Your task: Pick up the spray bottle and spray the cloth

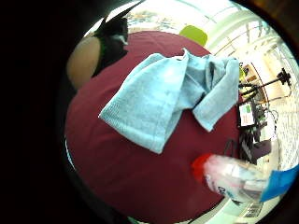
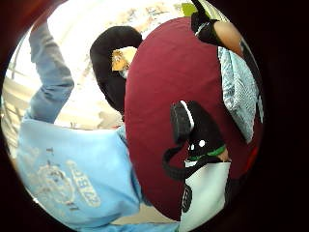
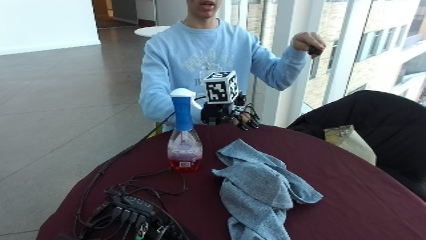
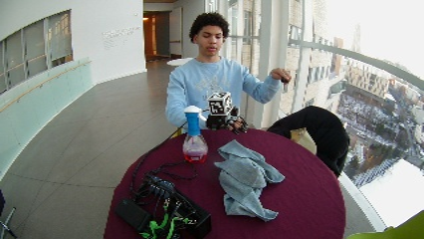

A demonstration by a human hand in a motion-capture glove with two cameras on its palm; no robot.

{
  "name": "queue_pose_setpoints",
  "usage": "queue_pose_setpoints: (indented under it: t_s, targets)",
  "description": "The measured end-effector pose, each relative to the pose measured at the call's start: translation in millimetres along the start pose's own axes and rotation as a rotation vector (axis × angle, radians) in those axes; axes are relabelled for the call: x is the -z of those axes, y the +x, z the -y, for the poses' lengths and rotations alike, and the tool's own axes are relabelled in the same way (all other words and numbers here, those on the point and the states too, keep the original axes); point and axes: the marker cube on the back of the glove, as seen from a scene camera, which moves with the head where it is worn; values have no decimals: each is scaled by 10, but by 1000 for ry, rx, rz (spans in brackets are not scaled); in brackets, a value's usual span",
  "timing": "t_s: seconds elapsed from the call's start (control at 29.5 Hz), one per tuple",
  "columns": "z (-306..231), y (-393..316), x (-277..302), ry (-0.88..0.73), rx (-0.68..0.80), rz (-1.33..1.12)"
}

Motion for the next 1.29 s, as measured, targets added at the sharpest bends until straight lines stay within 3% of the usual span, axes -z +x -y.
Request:
queue_pose_setpoints:
  t_s: [0.71, 1.29]
  targets:
    - [-122, 36, -32, -55, -14, -8]
    - [-1174, 17, 245, -20, -86, 2]
